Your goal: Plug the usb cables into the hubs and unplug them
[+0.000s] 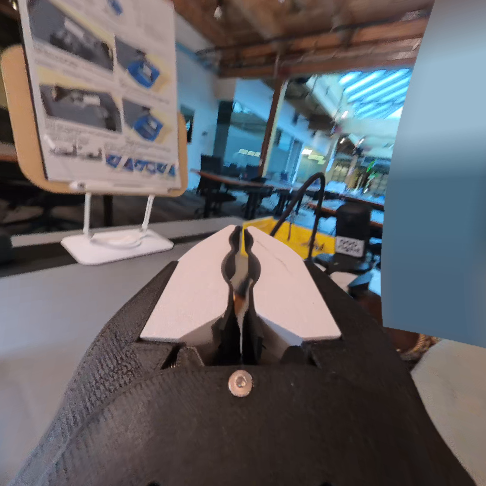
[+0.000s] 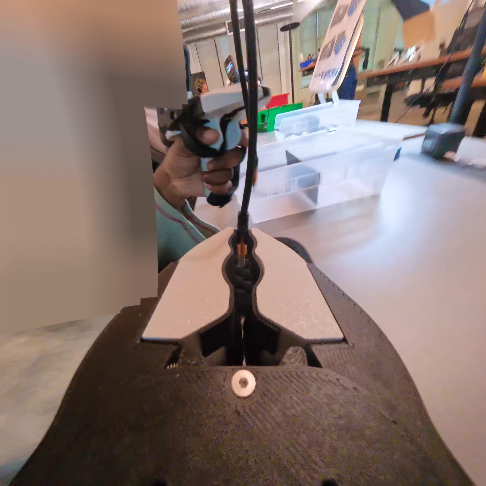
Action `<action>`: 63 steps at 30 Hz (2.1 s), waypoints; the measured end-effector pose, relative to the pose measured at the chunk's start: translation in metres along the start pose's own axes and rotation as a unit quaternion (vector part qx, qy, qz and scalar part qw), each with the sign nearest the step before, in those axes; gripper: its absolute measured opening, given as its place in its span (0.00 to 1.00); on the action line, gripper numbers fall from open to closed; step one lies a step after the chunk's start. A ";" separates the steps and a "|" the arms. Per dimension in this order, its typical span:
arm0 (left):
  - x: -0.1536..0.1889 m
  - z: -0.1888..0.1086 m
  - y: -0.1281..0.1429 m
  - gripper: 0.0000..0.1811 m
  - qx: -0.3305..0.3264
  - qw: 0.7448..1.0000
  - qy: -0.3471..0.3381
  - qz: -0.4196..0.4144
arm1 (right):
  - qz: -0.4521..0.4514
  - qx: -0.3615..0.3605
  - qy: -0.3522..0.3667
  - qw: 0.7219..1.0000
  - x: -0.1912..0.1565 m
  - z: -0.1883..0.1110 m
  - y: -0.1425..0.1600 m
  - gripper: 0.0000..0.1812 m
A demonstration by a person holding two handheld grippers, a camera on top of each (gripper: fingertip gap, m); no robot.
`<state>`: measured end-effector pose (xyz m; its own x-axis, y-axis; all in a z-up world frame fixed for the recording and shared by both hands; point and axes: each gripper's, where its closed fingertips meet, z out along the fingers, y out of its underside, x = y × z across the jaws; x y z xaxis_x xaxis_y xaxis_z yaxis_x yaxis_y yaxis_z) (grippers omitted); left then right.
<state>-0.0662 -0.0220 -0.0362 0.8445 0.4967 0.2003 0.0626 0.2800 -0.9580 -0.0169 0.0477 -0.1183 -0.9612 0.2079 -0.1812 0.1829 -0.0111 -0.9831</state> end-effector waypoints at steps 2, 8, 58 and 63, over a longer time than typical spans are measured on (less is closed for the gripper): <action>-0.006 0.009 0.026 0.10 -0.060 0.998 -0.014 0.012 | 0.069 0.015 -0.018 0.997 -0.005 -0.001 0.006 0.04; 0.000 0.020 0.054 0.25 -0.108 0.987 -0.026 0.117 | 0.259 0.165 -0.072 0.949 0.003 -0.015 -0.019 0.04; 0.060 0.023 0.165 0.09 -0.278 0.807 0.260 0.451 | 0.164 -0.292 -0.119 0.935 -0.001 -0.024 0.072 0.04; 0.061 0.026 0.163 0.10 -0.255 0.796 0.239 0.495 | 0.165 -0.303 -0.120 0.931 0.001 -0.028 0.070 0.04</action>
<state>-0.0179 0.0755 -0.1749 0.7126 -0.1372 -0.6880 -0.6544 -0.4833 -0.5815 0.0005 0.0746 -0.1867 -0.8373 0.0657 -0.5428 0.4891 0.5339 -0.6897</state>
